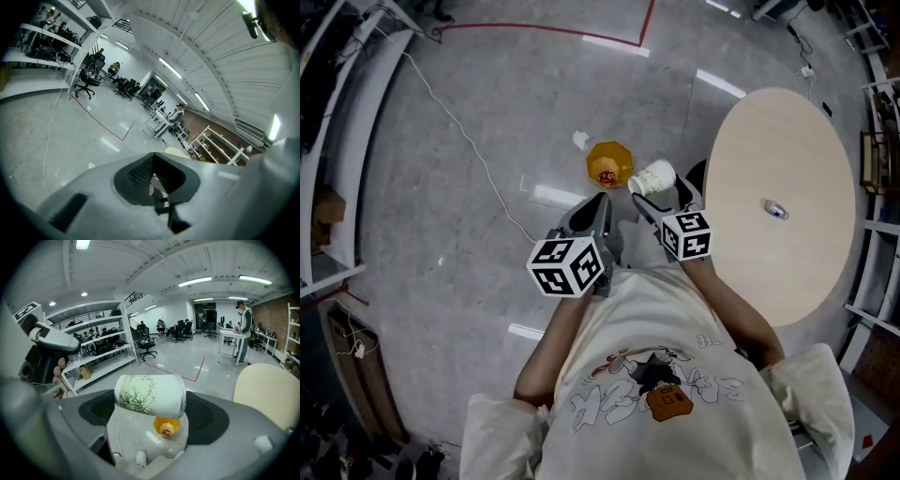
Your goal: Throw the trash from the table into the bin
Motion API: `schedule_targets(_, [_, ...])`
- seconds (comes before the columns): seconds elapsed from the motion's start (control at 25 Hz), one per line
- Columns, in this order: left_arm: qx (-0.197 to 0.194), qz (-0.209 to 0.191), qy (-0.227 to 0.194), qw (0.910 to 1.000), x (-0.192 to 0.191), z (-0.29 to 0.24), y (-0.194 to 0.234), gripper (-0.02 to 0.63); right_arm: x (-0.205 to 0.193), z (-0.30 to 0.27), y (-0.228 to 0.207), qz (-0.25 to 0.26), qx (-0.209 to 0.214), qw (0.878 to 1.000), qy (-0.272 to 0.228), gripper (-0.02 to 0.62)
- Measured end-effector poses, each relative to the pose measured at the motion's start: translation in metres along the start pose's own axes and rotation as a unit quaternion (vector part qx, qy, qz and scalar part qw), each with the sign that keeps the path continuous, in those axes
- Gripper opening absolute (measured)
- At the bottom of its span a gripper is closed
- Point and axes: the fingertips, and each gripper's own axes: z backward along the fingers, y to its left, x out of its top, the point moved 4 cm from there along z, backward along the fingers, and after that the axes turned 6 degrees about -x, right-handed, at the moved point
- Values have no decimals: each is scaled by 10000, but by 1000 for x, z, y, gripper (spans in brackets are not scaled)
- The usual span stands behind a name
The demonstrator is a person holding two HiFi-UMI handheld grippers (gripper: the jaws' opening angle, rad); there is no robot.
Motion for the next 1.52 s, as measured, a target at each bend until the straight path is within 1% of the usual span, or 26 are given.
schedule_targets(0.08, [48, 56, 13, 10000, -6, -9, 2, 0, -4, -8, -4, -24, 117, 9999, 68, 480])
schedule_targets(0.2, [233, 33, 25, 9997, -24, -32, 14, 0, -22, -36, -17, 20, 348, 9993, 113, 480])
schedule_targets(0.28, [236, 82, 126, 9996, -30, -41, 11, 0, -31, -38, -26, 83, 335, 9991, 234, 480])
schedule_targets(0.36, [208, 180, 217, 9994, -21, -36, 3, 0, -25, -29, -24, 107, 274, 9988, 403, 480])
schedule_targets(0.48, [305, 241, 241, 9990, -6, -30, -3, 0, -13, -31, -20, 232, 366, 9975, 563, 480])
schedule_targets(0.64, [519, 94, 327, 9981, -2, -46, 10, 0, -5, -69, -28, 325, 600, 9961, 561, 480])
schedule_targets(0.72, [660, 83, 413, 9969, -7, -60, 18, 0, -6, -90, -37, 347, 702, 9952, 589, 480])
schedule_targets(0.88, [958, 387, 591, 9929, -30, -75, 25, 0, -26, -106, -50, 450, 861, 9906, 959, 480])
schedule_targets(1.12, [1362, 613, 557, 9872, -32, -100, 48, 0, -41, -147, -60, 603, 1080, 9835, 1320, 480])
schedule_targets(1.32, [1727, 807, 508, 9803, -37, -118, 70, 0, -64, -190, -62, 710, 1218, 9770, 1597, 480])
schedule_targets(1.52, [1970, 1277, 314, 9715, -55, -126, 83, 0, -99, -231, -65, 913, 1339, 9711, 1753, 480])
